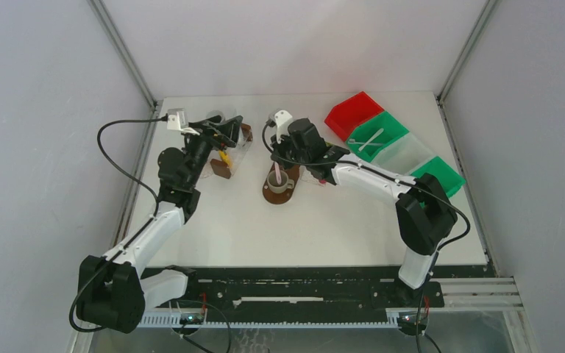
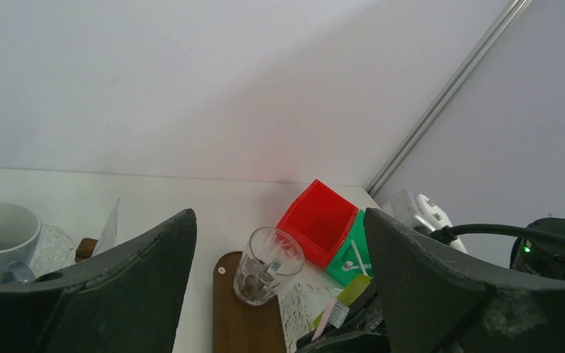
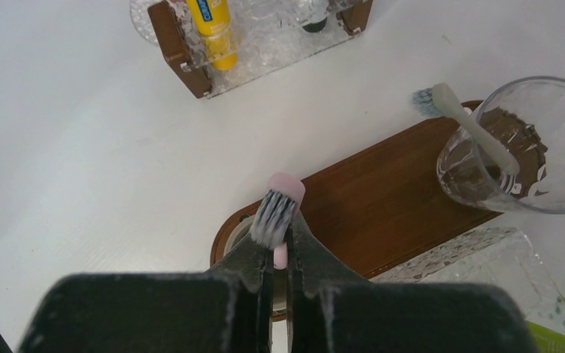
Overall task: Prepare toiletry sets of a toothbrush and toothpaste on the tray
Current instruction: Place the toothbrush in the cup.
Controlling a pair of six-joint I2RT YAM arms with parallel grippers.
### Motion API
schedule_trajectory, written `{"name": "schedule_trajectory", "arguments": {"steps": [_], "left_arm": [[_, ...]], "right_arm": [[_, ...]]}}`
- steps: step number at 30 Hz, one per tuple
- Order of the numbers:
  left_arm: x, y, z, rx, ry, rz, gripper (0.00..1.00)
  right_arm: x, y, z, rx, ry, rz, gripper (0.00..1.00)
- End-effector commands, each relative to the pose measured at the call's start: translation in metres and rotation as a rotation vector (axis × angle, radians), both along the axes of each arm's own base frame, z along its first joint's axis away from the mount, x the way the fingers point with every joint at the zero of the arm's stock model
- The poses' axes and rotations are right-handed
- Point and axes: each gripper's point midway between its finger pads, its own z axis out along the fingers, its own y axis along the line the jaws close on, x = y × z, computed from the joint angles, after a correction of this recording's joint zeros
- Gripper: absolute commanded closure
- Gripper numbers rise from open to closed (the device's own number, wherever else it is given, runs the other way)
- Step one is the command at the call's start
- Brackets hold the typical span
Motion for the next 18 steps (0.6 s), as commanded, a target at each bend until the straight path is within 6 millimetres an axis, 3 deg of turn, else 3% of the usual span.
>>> {"name": "schedule_trajectory", "arguments": {"steps": [1,18], "left_arm": [[-0.003,0.004,0.023,-0.006,-0.076,0.005,0.13],[-0.003,0.003,0.023,-0.008,-0.076,0.002,0.13]], "right_arm": [[0.007,0.003,0.015,0.027,-0.007,-0.001,0.94],[0.014,0.008,-0.011,0.003,0.120,0.009,0.85]]}}
